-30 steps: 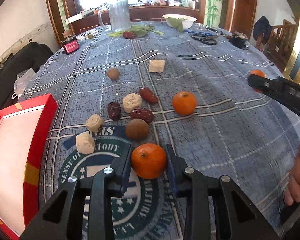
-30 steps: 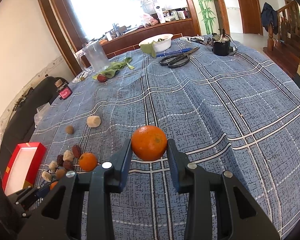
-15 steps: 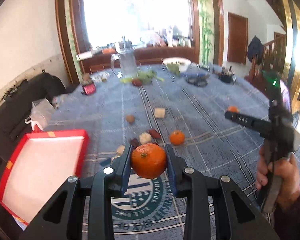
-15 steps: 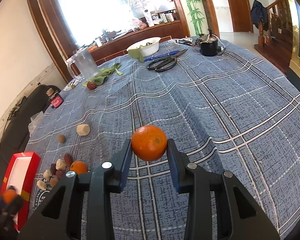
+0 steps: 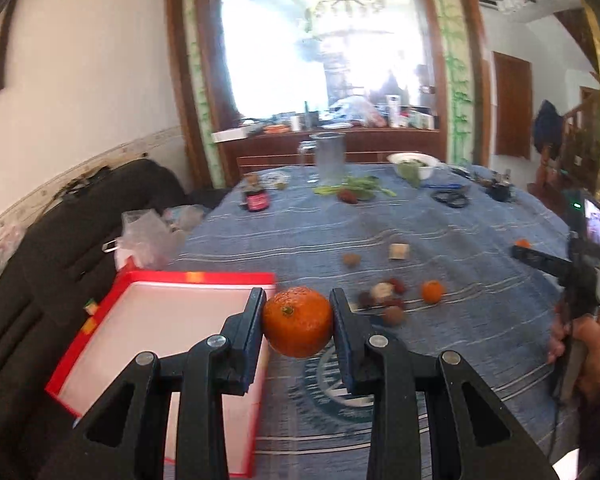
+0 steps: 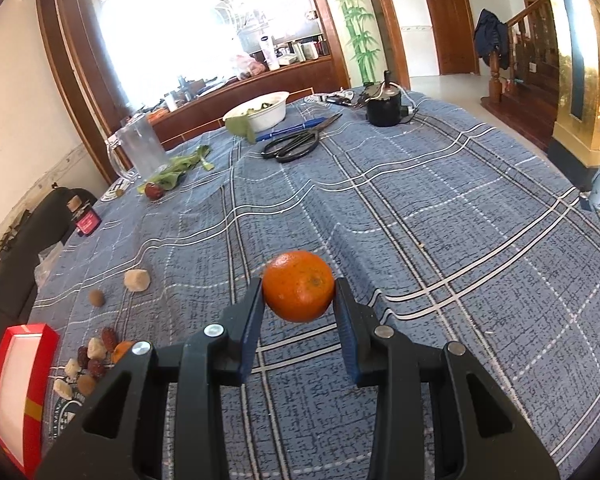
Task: Organize fruits
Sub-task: 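Carry both tangerines over the red tray and open both grippers to drop them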
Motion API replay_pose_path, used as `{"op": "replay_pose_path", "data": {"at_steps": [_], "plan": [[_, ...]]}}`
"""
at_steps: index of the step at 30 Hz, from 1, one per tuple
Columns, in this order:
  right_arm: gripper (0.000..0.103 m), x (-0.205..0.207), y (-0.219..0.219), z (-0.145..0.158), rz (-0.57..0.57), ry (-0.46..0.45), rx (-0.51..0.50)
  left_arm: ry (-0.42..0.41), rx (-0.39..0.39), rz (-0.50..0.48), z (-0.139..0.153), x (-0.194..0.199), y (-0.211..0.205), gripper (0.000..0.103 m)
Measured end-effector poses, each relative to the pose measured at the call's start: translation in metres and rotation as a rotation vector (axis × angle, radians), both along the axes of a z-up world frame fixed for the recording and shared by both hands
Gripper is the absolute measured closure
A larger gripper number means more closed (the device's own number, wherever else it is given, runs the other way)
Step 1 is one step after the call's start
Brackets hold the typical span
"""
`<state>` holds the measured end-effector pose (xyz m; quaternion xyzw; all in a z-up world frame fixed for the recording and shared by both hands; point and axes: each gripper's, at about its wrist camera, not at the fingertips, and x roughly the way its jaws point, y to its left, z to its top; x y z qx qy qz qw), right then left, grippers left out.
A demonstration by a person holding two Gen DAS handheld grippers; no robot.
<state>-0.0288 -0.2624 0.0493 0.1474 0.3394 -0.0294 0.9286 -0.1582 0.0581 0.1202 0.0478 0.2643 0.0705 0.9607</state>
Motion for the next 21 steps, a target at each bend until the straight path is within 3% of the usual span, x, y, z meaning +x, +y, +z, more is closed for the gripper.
{"op": "replay_pose_path", "data": {"at_steps": [7,15,21], "plan": [[0.067,-0.012,0.039,0.011,0.071,-0.026,-0.031,-0.005,-0.004,0.158,-0.008,0.0,0.06,0.071],[0.066,-0.037,0.168,0.034,0.385,-0.088,-0.004,0.017,-0.014,0.271,-0.026,-0.001,0.114,0.071],[0.066,-0.056,0.256,0.032,0.594,-0.063,0.033,0.06,-0.023,0.325,-0.043,-0.003,0.145,0.071]]}}
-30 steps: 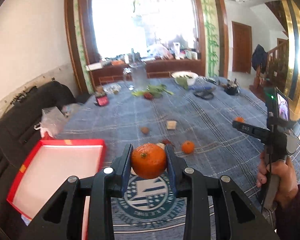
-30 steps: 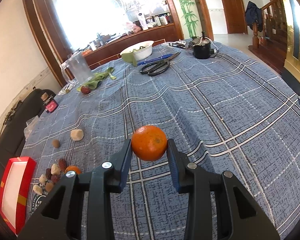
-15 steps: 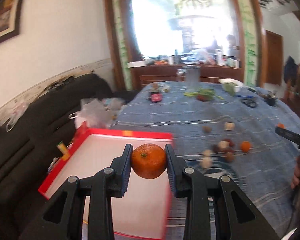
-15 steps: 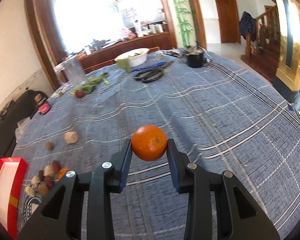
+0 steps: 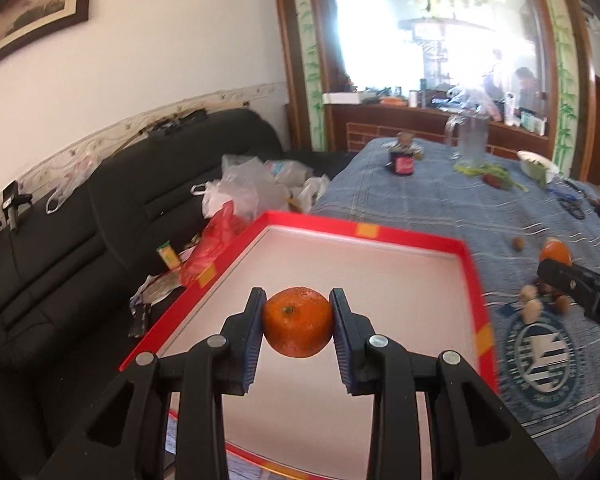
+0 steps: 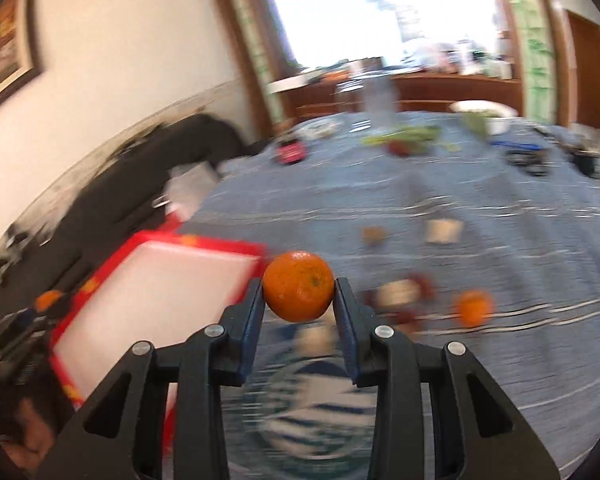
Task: Organize fruits
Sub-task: 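Carry both tangerines over the red tray and open both grippers to drop them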
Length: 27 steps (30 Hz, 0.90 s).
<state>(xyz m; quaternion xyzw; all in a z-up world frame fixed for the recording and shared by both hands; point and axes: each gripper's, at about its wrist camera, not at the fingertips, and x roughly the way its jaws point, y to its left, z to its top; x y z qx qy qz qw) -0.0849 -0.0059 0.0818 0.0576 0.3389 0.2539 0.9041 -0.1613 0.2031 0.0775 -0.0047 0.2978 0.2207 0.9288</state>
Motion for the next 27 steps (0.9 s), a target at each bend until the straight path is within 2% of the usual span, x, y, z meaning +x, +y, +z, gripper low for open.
{"op": "replay_pose_path", "data": {"at_steps": [9,22,23,24,26,27], "plan": [[0.066,-0.027,0.077,-0.023,0.181,0.052,-0.046,0.059,-0.017,0.053,-0.022,0.002,0.032,0.071],[0.066,-0.039,0.116,-0.049,0.272,0.096,-0.188,0.142,-0.04,0.094,-0.044,0.006,0.047,0.069],[0.066,-0.04,0.118,-0.049,0.274,0.091,-0.207,0.142,-0.041,0.096,-0.043,0.005,0.047,0.064],[0.065,-0.041,0.119,-0.049,0.278,0.092,-0.216,0.141,-0.043,0.099,-0.042,0.003,0.048,0.054],[0.057,-0.043,0.118,-0.047,0.293,0.096,-0.211,0.126,-0.043,0.109,-0.039,-0.001,0.05,0.044],[0.05,-0.045,0.115,-0.045,0.293,0.089,-0.202,0.111,-0.041,0.119,-0.037,-0.004,0.051,0.043]]}}
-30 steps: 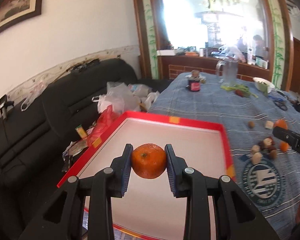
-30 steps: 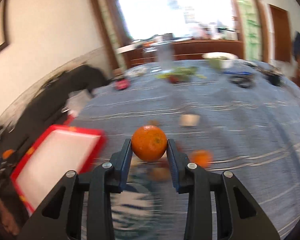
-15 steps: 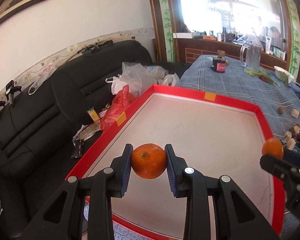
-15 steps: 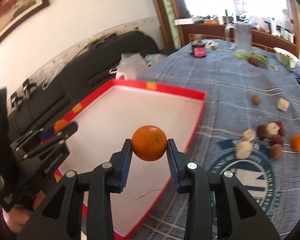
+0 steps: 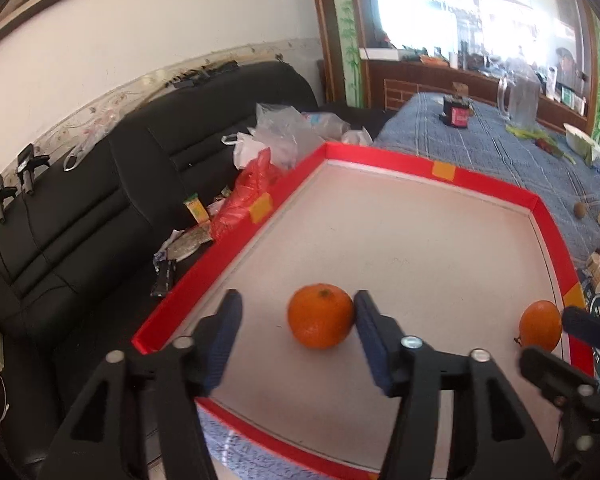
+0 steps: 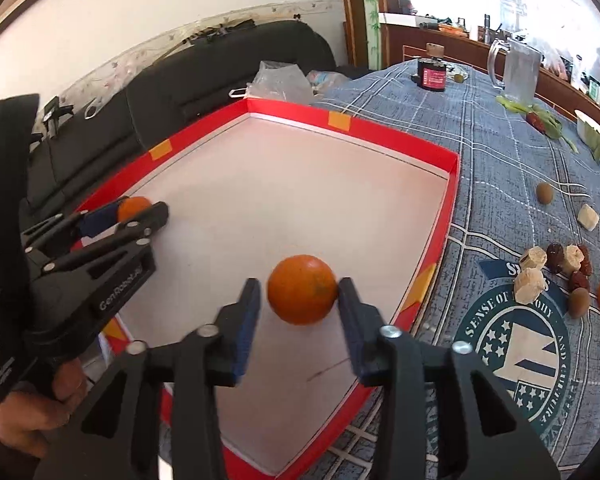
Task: Organize fruits
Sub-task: 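Carry both tangerines over the red tray and open both grippers to drop them, then grasp a brown kiwi with the right gripper while the left gripper grasps a white pastry cube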
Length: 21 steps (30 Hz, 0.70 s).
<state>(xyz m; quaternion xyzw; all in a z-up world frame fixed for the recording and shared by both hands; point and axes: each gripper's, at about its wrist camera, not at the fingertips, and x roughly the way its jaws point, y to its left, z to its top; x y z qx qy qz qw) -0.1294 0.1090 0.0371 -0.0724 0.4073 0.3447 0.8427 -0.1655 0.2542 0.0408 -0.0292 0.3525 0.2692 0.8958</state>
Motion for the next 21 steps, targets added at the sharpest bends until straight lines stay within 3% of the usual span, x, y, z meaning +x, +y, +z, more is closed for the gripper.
{"op": "replay_pose_path", "data": {"at_steps": [1,5,10,17,21], "plan": [[0.045,-0.001,-0.004,0.003,-0.004,-0.012,0.012,-0.012,0.0,0.008,0.002,-0.002,0.001,0.043],[0.039,-0.006,-0.034,0.017,-0.037,-0.08,0.064,-0.048,0.001,0.034,0.012,-0.01,0.003,0.024],[0.035,0.002,-0.086,0.025,-0.132,-0.104,0.097,-0.038,0.01,-0.008,0.012,-0.008,-0.016,0.024],[0.035,0.019,-0.18,0.02,-0.318,-0.063,0.121,-0.007,0.016,-0.137,0.009,0.0,-0.067,0.023],[0.035,0.019,-0.211,0.016,-0.358,-0.047,0.127,-0.003,0.042,-0.203,0.013,0.0,-0.095,0.023]]}}
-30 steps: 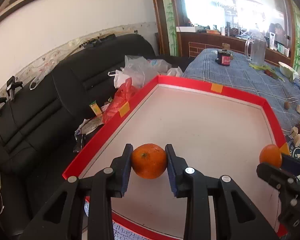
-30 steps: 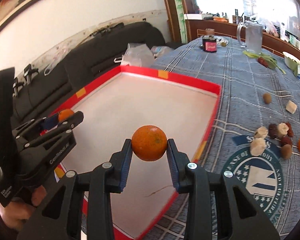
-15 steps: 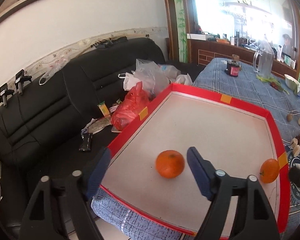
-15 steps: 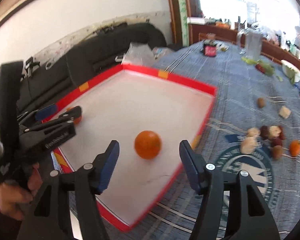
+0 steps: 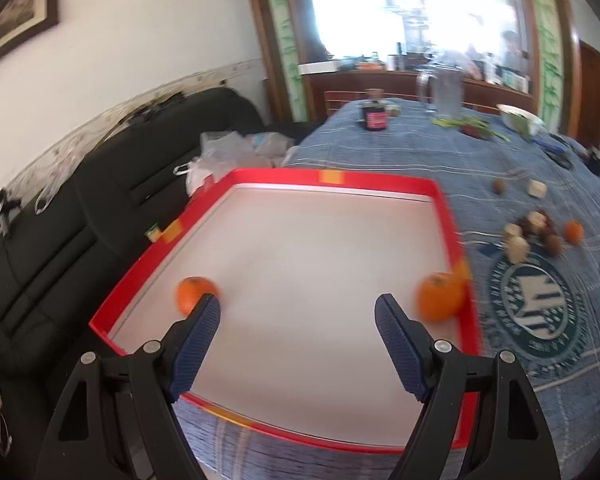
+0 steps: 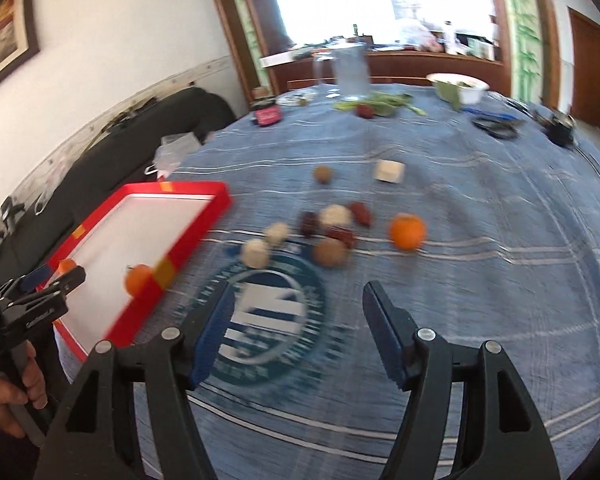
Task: Organize fruits
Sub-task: 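Grasp a brown kiwi with the right gripper while the left gripper grasps a white pastry cube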
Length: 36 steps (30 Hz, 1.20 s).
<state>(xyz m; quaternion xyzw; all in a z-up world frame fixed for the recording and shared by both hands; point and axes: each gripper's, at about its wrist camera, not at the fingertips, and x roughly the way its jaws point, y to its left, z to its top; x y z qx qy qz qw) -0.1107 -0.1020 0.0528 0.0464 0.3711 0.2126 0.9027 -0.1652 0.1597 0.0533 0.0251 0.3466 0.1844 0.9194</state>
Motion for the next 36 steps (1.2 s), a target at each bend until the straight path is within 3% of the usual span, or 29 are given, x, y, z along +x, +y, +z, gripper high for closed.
{"op": "replay_pose_path", "data": {"at_steps": [7,15,18,23,26,29,36], "plan": [[0.037,0.032,0.008,-0.007,0.03,0.056,-0.065,0.007,0.021,-0.071,0.007,-0.003,-0.029,0.023],[0.066,0.081,0.037,-0.032,0.032,0.175,-0.116,0.008,0.03,-0.121,0.018,0.008,-0.051,0.023],[0.074,0.079,0.036,-0.03,0.024,0.15,-0.137,0.015,0.026,-0.146,0.022,0.019,-0.064,0.023],[0.074,0.082,0.01,-0.028,-0.001,0.172,-0.023,0.05,0.009,-0.201,0.019,0.046,-0.091,0.023],[0.074,0.086,-0.022,-0.019,-0.065,0.173,0.131,0.098,-0.009,-0.22,0.009,0.067,-0.107,0.023],[0.074,0.083,-0.043,-0.011,-0.129,0.142,0.223,0.134,-0.019,-0.229,-0.001,0.083,-0.12,0.023],[0.074,0.089,-0.062,-0.008,-0.219,0.144,0.32,0.224,-0.046,-0.23,-0.029,0.113,-0.139,0.023]]}}
